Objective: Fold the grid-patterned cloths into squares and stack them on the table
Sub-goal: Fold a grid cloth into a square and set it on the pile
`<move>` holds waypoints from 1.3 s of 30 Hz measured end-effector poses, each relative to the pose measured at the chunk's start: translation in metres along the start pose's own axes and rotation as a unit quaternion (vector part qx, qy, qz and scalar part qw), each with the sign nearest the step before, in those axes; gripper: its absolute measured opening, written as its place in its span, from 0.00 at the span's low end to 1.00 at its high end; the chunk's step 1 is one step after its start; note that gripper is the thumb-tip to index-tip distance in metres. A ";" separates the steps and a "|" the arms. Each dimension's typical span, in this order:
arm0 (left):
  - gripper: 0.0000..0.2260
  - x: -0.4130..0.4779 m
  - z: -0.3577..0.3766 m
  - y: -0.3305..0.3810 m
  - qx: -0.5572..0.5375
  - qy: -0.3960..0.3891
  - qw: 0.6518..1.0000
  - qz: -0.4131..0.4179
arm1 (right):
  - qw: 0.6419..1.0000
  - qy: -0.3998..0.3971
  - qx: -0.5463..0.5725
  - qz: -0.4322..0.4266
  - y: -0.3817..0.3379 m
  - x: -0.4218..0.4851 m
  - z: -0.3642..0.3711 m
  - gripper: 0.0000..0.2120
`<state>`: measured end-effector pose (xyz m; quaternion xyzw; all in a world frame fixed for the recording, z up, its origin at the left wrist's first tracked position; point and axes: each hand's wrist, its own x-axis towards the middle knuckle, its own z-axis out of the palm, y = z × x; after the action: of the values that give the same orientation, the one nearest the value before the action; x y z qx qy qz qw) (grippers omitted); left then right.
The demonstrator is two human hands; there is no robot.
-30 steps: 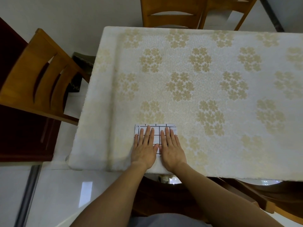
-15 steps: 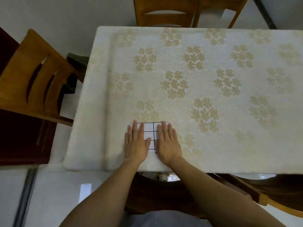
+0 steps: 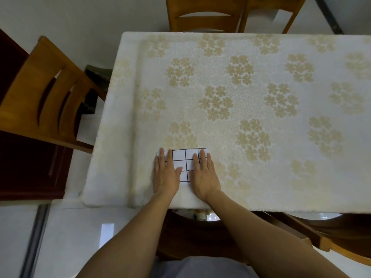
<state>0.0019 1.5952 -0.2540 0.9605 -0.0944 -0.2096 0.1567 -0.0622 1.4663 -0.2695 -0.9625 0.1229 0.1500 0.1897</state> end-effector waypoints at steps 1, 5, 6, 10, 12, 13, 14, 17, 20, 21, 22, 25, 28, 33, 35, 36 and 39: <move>0.32 0.000 -0.002 0.000 0.015 0.001 1.000 -0.002 | 1.000 0.015 0.003 0.000 0.002 -0.001 -0.004 0.29; 0.34 0.010 -0.011 0.003 0.108 0.024 0.993 0.044 | 0.997 0.070 -0.015 0.013 0.006 0.009 -0.022 0.26; 0.34 0.016 -0.015 0.007 0.115 0.023 0.991 0.065 | 0.998 0.068 -0.014 -0.002 0.004 0.014 -0.027 0.27; 0.30 0.033 -0.020 0.016 0.109 -0.028 0.989 0.091 | 0.995 -0.011 -0.051 -0.083 -0.009 0.032 -0.034 0.30; 0.30 0.033 -0.019 0.013 0.127 -0.045 0.989 0.060 | 0.991 -0.051 -0.093 -0.085 -0.016 0.031 -0.029 0.31; 0.30 0.031 -0.018 0.011 0.122 -0.044 0.991 0.034 | 0.989 -0.061 -0.108 -0.079 -0.019 0.030 -0.025 0.32; 0.32 0.028 -0.017 0.009 0.102 -0.037 0.994 0.003 | 0.990 -0.060 -0.114 -0.065 -0.022 0.028 -0.022 0.32; 0.35 0.019 -0.017 0.008 -0.018 -0.009 0.997 -0.080 | 0.995 -0.028 -0.094 0.026 -0.026 0.019 -0.016 0.34; 0.36 0.011 -0.012 0.011 -0.087 0.011 0.990 -0.112 | 0.993 -0.033 -0.059 0.097 -0.026 0.011 -0.012 0.34; 0.36 0.010 -0.010 0.013 -0.097 0.018 0.989 -0.111 | 0.993 -0.036 -0.056 0.101 -0.026 0.009 -0.011 0.34; 0.35 0.009 -0.009 0.015 -0.108 0.023 0.988 -0.109 | 0.993 -0.039 -0.051 0.102 -0.027 0.009 -0.011 0.34; 0.35 0.006 -0.007 0.022 -0.138 0.028 0.985 -0.102 | 0.994 -0.026 -0.012 0.105 -0.026 0.010 -0.018 0.34; 0.33 0.003 -0.006 0.032 -0.169 0.026 0.981 -0.089 | 0.995 0.017 0.029 0.097 -0.011 0.009 -0.023 0.31; 0.32 0.000 -0.006 0.032 -0.194 0.027 0.978 -0.069 | 0.993 0.040 0.063 0.088 0.009 0.005 -0.025 0.29; 0.32 0.000 -0.007 0.029 -0.192 0.024 0.978 -0.076 | 0.993 0.028 0.068 0.087 0.007 0.003 -0.025 0.30; 0.33 -0.001 -0.008 0.028 -0.195 0.018 0.978 -0.075 | 0.994 0.015 0.072 0.085 0.005 0.002 -0.025 0.31; 0.34 -0.001 -0.011 0.029 -0.199 -0.005 0.978 -0.062 | 0.994 -0.009 0.075 0.080 0.001 0.003 -0.025 0.30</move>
<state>0.0024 1.5717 -0.2345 0.9132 0.0082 -0.2379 0.3309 -0.0540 1.4545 -0.2489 -0.9314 0.2089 0.1635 0.2493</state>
